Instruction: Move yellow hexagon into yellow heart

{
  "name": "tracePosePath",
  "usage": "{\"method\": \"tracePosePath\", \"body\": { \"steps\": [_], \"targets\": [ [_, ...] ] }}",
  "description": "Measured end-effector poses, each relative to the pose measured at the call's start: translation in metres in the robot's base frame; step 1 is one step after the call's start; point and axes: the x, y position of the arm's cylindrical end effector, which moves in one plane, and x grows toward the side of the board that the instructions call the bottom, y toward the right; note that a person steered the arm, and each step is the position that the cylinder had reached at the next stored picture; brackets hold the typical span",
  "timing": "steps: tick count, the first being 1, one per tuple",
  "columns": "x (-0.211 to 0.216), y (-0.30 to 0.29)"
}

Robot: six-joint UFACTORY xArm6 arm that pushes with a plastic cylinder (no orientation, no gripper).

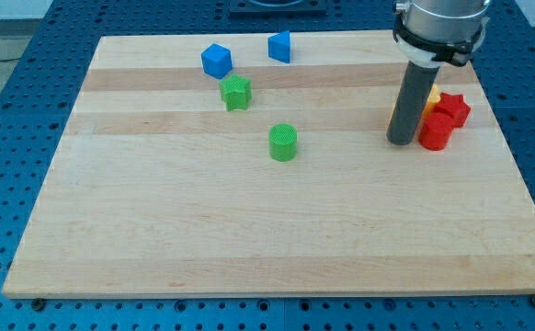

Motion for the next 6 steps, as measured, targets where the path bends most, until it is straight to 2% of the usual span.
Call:
{"method": "tracePosePath", "body": {
  "steps": [3, 6],
  "targets": [
    [-0.007, -0.029],
    [-0.02, -0.002]
  ]
}}
